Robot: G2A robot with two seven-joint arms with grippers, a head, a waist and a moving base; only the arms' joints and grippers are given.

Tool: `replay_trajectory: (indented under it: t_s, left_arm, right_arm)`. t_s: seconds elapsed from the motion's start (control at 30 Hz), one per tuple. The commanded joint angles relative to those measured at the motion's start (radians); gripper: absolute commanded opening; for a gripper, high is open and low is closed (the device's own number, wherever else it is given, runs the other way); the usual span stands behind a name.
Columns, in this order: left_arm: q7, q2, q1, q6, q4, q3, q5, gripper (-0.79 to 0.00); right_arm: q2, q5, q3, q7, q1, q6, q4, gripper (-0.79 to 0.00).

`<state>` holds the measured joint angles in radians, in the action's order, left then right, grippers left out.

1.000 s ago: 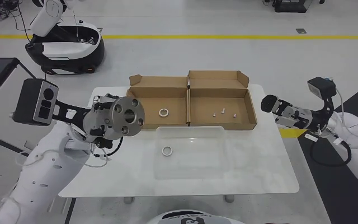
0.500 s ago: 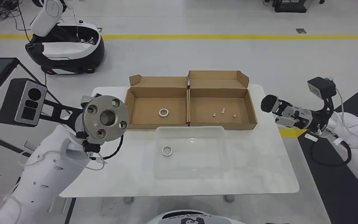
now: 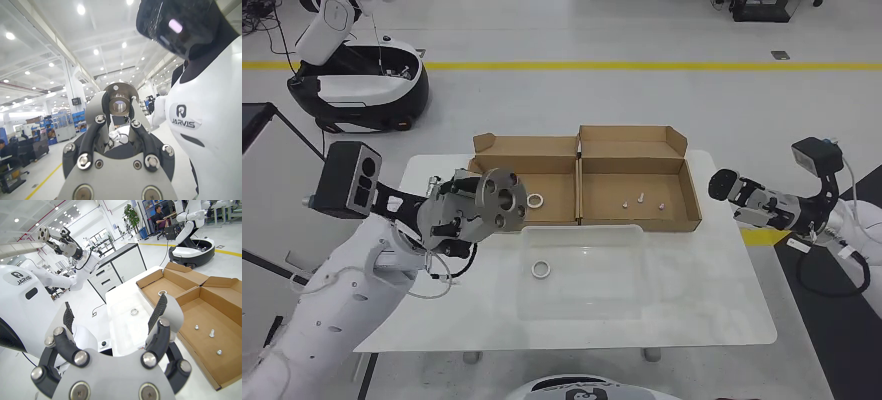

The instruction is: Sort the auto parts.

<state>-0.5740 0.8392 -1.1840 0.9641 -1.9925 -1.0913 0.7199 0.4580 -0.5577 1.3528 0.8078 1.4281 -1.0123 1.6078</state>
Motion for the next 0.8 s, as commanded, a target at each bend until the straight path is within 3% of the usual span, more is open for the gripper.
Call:
replay_trajectory:
  t_s: [0.0, 0.17, 0.43, 0.57, 0.77]
  left_arm:
    - [0.04, 0.007, 0.007, -0.009, 0.015, 0.018, 0.006, -0.785]
    - [0.125, 0.032, 0.076, -0.057, 0.081, 0.076, -0.004, -0.785]
    - [0.375, 0.088, 0.298, -0.155, 0.275, 0.189, 0.017, -0.785]
    - [0.484, 0.111, 0.386, -0.151, 0.375, 0.235, 0.091, -0.785]
    - [0.623, 0.128, 0.454, -0.092, 0.5, 0.281, 0.208, -0.785]
  right_arm:
    - [0.0, 0.0, 0.0, 0.0, 0.0, 0.0, 0.0, 0.0]
    - [0.0, 0.0, 0.0, 0.0, 0.0, 0.0, 0.0, 0.0]
    - [0.0, 0.0, 0.0, 0.0, 0.0, 0.0, 0.0, 0.0]
    - [0.0, 0.0, 0.0, 0.0, 0.0, 0.0, 0.0, 0.0]
    - [0.0, 0.0, 0.0, 0.0, 0.0, 0.0, 0.0, 0.0]
